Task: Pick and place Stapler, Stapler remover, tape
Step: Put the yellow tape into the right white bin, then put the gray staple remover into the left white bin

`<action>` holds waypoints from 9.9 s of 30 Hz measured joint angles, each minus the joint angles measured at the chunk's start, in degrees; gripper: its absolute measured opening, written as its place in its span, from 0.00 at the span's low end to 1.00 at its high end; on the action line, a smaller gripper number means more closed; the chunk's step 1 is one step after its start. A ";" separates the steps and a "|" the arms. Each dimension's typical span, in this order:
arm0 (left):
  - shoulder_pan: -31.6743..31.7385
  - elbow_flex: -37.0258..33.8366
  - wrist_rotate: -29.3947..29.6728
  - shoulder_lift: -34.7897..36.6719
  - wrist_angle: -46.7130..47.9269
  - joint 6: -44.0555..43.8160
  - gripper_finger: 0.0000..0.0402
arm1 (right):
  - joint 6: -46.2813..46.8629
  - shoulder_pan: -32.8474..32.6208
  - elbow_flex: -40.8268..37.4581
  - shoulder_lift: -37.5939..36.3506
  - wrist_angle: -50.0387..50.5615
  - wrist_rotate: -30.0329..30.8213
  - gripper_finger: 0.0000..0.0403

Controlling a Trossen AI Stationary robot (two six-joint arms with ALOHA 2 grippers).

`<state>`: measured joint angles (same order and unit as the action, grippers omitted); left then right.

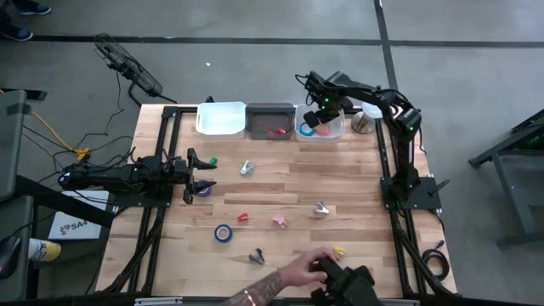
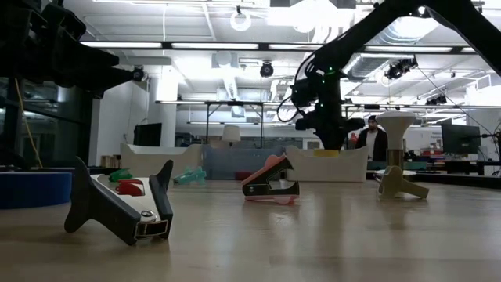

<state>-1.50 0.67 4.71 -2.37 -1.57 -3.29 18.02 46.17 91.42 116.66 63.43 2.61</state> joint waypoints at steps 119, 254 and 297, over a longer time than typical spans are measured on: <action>-0.02 0.00 0.00 -0.01 0.00 0.00 0.64 | -1.51 -53.42 -61.85 -52.61 -43.66 -2.82 0.62; 0.03 7.66 14.42 -25.17 -31.12 1.62 0.64 | -28.57 -28.77 -20.44 -26.27 -46.56 -12.15 0.19; 16.11 33.53 -14.36 -60.63 -28.30 -7.43 0.64 | -30.93 -24.39 -20.46 -26.27 -58.32 -28.86 0.19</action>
<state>14.61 34.20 -9.65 -63.00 -29.87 -10.72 -12.91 21.78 70.96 90.39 5.10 -26.25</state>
